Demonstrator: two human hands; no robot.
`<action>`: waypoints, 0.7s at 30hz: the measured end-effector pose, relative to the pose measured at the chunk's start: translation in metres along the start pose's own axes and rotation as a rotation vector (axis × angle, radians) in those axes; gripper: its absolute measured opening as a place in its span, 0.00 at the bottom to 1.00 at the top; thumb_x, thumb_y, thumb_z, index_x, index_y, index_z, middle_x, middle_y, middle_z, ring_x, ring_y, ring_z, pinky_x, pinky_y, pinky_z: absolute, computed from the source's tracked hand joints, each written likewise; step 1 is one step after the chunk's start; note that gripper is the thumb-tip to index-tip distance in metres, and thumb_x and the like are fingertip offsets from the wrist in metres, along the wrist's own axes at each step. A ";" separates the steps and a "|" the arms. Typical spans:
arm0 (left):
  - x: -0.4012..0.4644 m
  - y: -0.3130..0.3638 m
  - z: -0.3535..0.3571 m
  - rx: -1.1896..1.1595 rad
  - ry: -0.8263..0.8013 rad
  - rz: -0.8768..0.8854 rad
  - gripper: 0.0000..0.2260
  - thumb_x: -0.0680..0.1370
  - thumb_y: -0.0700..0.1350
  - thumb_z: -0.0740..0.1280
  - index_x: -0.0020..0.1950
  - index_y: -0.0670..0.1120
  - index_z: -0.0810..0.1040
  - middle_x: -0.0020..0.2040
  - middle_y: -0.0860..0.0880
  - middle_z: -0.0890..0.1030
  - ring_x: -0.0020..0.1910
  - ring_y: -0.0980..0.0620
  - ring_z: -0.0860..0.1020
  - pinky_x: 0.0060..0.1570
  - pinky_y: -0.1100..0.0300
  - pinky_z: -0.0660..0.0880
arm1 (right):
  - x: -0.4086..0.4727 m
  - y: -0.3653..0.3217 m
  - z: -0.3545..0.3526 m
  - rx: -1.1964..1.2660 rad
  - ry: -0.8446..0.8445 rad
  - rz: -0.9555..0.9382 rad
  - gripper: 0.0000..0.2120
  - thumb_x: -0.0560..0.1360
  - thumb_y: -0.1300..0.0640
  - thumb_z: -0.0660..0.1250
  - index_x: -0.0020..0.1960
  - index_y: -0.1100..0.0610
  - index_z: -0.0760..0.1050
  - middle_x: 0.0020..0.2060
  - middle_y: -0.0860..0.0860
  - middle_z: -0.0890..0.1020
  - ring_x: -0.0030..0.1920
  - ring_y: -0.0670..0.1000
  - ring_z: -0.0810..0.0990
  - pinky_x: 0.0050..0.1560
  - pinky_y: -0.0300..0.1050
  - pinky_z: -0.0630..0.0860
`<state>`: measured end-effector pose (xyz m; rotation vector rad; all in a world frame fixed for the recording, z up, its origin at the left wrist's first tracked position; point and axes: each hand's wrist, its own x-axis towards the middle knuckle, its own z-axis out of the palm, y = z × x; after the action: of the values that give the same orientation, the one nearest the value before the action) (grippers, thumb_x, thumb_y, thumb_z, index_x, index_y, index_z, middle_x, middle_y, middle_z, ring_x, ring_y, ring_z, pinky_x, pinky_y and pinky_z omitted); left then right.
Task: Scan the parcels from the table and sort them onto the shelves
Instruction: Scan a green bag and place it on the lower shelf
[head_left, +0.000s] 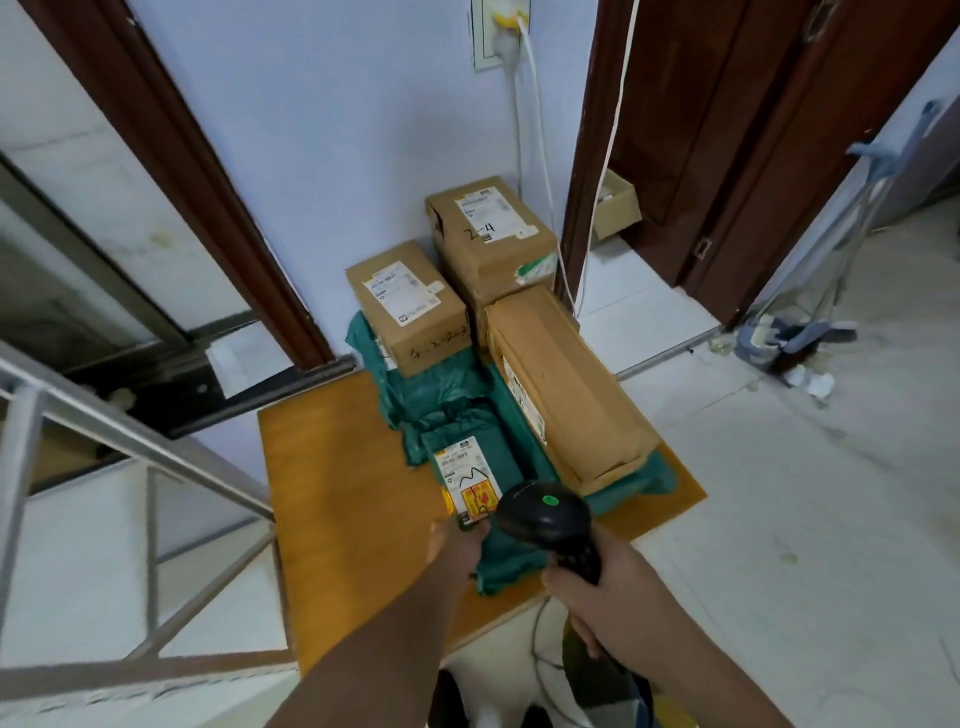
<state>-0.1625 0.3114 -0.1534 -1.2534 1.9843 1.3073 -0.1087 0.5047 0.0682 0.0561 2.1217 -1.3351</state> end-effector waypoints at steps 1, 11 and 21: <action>-0.001 -0.002 0.000 0.038 0.021 0.022 0.12 0.80 0.49 0.71 0.55 0.45 0.72 0.47 0.45 0.78 0.51 0.40 0.82 0.51 0.42 0.84 | -0.001 0.001 -0.001 0.000 -0.005 -0.001 0.04 0.76 0.54 0.70 0.48 0.47 0.76 0.28 0.46 0.77 0.27 0.42 0.74 0.38 0.45 0.73; 0.004 -0.024 0.002 0.025 -0.031 -0.006 0.16 0.83 0.53 0.66 0.65 0.45 0.71 0.53 0.44 0.79 0.52 0.42 0.82 0.50 0.43 0.84 | 0.001 0.003 0.005 -0.042 -0.063 -0.021 0.03 0.76 0.54 0.69 0.47 0.51 0.75 0.27 0.48 0.77 0.24 0.42 0.73 0.38 0.48 0.74; 0.002 -0.019 0.000 0.198 -0.022 0.137 0.15 0.86 0.44 0.56 0.71 0.44 0.71 0.62 0.41 0.79 0.60 0.40 0.81 0.58 0.50 0.80 | 0.001 0.002 0.009 -0.009 -0.089 -0.006 0.04 0.78 0.57 0.68 0.50 0.54 0.74 0.27 0.51 0.76 0.23 0.47 0.73 0.33 0.47 0.75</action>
<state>-0.1474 0.3078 -0.1636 -1.0218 2.1567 1.1466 -0.1045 0.4981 0.0635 -0.0132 2.0544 -1.3079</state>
